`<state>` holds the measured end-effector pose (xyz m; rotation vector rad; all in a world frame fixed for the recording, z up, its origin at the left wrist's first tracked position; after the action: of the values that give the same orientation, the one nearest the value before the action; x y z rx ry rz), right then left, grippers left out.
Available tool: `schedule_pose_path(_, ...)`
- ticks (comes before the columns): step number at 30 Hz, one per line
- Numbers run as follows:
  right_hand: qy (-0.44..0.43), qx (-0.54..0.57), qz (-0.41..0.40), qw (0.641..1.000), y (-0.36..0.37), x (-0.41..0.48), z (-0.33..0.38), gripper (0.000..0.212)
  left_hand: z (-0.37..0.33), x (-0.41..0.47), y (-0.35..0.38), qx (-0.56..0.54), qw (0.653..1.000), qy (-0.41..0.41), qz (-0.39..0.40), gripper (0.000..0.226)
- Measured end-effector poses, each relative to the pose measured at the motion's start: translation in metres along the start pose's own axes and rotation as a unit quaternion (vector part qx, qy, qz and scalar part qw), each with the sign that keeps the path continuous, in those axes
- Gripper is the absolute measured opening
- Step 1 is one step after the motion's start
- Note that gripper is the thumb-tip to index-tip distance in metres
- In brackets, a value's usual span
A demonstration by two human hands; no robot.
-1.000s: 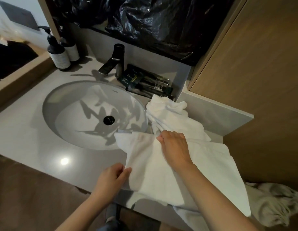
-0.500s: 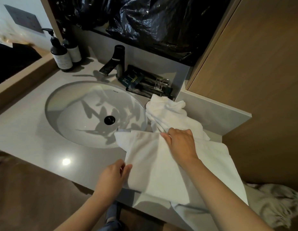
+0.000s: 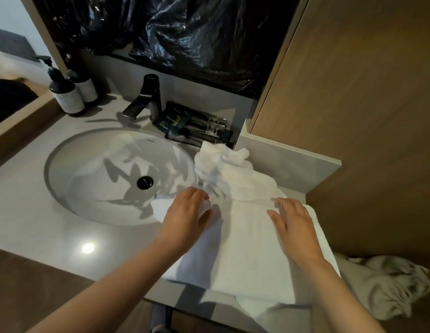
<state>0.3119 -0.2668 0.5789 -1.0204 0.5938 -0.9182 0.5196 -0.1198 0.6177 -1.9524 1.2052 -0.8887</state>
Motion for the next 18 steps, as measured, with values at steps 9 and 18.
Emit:
schedule_pose_path(9,0.044,0.035,0.108,0.993,0.029,-0.011,-0.03,0.054,-0.014,0.028,0.078,0.142,0.974,0.004,0.178,0.076)
schedule_pose_path(18,0.041,-0.009,0.144,0.989,0.011,0.007,-0.065,0.035,-0.002,0.052,0.072,0.022,0.98,-0.028,0.195,0.037)
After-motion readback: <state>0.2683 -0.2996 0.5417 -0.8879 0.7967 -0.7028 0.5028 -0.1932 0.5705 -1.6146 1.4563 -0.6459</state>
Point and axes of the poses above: each hand's wrist, its own x-axis towards the middle knuckle, its own y-axis out of the palm, z = x × y, the point moved 8 cm from there along x, towards the middle knuckle, and after that the axes turned 1 degree about y, right-handed, at the moved point
